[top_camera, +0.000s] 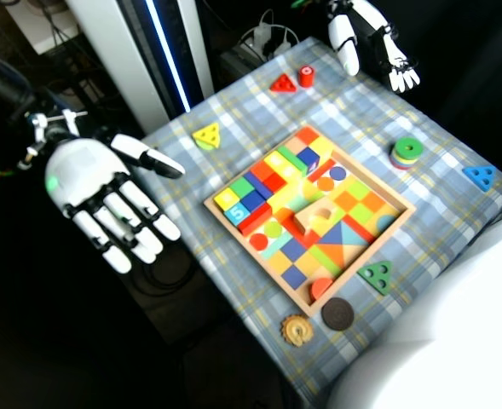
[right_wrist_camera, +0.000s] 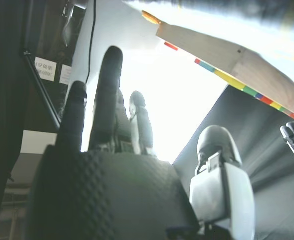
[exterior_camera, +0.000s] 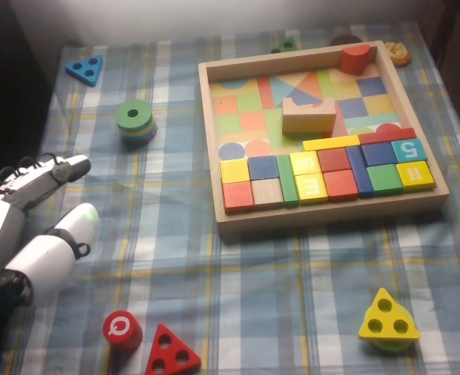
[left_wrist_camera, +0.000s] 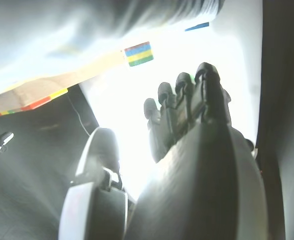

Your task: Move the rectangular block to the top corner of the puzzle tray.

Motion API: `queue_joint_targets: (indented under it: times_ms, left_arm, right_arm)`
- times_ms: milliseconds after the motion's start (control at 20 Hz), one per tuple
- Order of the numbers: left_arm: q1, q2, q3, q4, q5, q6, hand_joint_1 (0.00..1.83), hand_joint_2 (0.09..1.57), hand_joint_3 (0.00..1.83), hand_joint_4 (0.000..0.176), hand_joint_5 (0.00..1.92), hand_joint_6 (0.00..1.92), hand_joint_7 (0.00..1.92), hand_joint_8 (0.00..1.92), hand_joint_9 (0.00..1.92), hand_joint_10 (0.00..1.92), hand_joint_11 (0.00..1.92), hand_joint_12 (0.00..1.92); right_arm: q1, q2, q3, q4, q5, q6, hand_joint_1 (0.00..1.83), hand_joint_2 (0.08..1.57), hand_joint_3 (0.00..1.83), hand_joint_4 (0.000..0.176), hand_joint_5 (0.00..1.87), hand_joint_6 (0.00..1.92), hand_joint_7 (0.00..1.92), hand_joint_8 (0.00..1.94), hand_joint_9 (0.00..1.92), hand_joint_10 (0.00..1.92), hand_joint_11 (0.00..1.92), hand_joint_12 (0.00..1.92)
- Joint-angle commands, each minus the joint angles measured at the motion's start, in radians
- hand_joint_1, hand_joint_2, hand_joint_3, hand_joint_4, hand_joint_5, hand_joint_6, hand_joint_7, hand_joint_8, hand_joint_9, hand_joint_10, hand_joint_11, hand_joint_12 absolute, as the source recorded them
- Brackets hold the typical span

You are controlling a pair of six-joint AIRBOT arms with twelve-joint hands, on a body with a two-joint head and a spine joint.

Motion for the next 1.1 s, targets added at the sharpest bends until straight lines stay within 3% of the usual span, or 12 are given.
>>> queue_joint_targets:
  times_ms: [0,50,250,300,450,550,700,800,900,950,1000,1050]
  left_arm:
    - [-0.006,0.003,0.0,0.046,-0.103,-0.007,0.41,1.38,0.0,0.05,0.5,0.0,0.33,0.0,0.15,0.08,0.0,0.06]
    - [-0.006,0.002,0.0,0.046,-0.102,-0.007,0.42,1.38,0.0,0.044,0.5,0.0,0.32,0.0,0.15,0.06,0.0,0.03]
    - [-0.005,0.002,-0.002,0.046,-0.101,-0.007,0.4,1.38,0.0,0.032,0.5,0.0,0.31,0.0,0.14,0.04,0.0,0.0]
    - [-0.005,0.003,-0.004,0.046,-0.101,-0.007,0.39,1.38,0.0,0.028,0.5,0.0,0.32,0.0,0.15,0.04,0.0,0.0]
    - [-0.004,0.003,-0.006,0.044,-0.1,-0.007,0.4,1.38,0.0,0.031,0.5,0.0,0.32,0.0,0.15,0.03,0.0,0.0]
    - [-0.004,0.002,-0.006,0.044,-0.096,-0.007,0.44,1.38,0.0,0.021,0.5,0.0,0.32,0.0,0.15,0.03,0.0,0.0]
    - [-0.004,0.002,-0.006,0.042,-0.092,-0.007,0.45,1.38,0.0,0.029,0.5,0.0,0.31,0.0,0.15,0.02,0.0,0.0]
    - [-0.002,0.002,-0.006,0.042,-0.09,-0.007,0.47,1.37,0.0,0.008,0.51,0.0,0.32,0.0,0.16,0.03,0.0,0.0]
    - [-0.003,0.002,-0.003,0.041,-0.081,-0.007,0.44,1.37,0.0,0.03,0.49,0.0,0.31,0.0,0.14,0.01,0.0,0.0]
    - [-0.003,0.001,-0.002,0.041,-0.079,-0.007,0.43,1.37,0.0,0.033,0.49,0.0,0.31,0.0,0.14,0.02,0.0,0.0]
    - [-0.003,0.001,-0.003,0.041,-0.078,-0.007,0.43,1.37,0.0,0.018,0.49,0.0,0.32,0.0,0.15,0.02,0.0,0.0]
    - [-0.001,0.001,-0.003,0.04,-0.079,-0.007,0.43,1.37,0.0,0.022,0.49,0.0,0.31,0.0,0.14,0.01,0.0,0.0]
  right_arm:
    - [0.004,0.007,0.006,-0.03,0.116,0.007,0.07,1.32,0.01,0.108,0.21,0.01,0.17,0.0,0.09,0.01,0.0,0.13]
    - [0.004,0.007,0.006,-0.03,0.114,0.007,0.07,1.32,0.01,0.094,0.22,0.0,0.18,0.0,0.1,0.01,0.0,0.16]
    - [0.011,0.019,0.018,-0.066,0.083,0.046,0.06,1.3,0.0,0.127,0.21,0.0,0.17,0.0,0.11,0.0,0.0,0.18]
    - [0.017,0.034,0.033,-0.103,0.061,0.089,0.15,1.3,0.0,0.093,0.23,0.0,0.2,0.0,0.14,0.01,0.0,0.34]
    - [0.053,0.092,0.075,-0.189,-0.025,0.167,0.31,1.25,0.0,0.097,0.21,0.0,0.2,0.0,0.17,0.01,0.0,0.57]
    - [0.081,0.137,0.085,-0.234,-0.073,0.167,0.46,1.19,0.0,0.021,0.24,0.01,0.28,0.01,0.28,0.03,0.0,1.0]
    - [0.139,0.179,0.109,-0.313,-0.169,0.182,0.61,1.16,0.0,0.005,0.24,0.0,0.38,0.01,0.33,0.02,0.0,1.07]
    - [0.167,0.194,0.145,-0.376,-0.226,0.263,0.68,1.15,0.0,0.0,0.23,0.0,0.46,0.02,0.55,0.07,0.13,1.4]
    - [0.203,0.195,0.208,-0.444,-0.279,0.391,0.83,1.17,0.01,0.0,0.2,0.0,0.53,0.03,0.64,0.11,0.15,1.5]
    - [0.218,0.195,0.221,-0.464,-0.299,0.413,0.87,1.17,0.0,0.0,0.19,0.0,0.59,0.01,0.62,0.35,0.2,1.55]
    - [0.262,0.195,0.242,-0.507,-0.345,0.427,0.91,1.16,0.0,0.0,0.2,0.0,0.71,0.06,0.59,0.81,0.32,1.6]
    - [0.31,0.195,0.258,-0.55,-0.394,0.427,0.96,1.14,0.0,0.0,0.19,0.0,0.73,0.49,0.62,1.28,0.46,1.76]
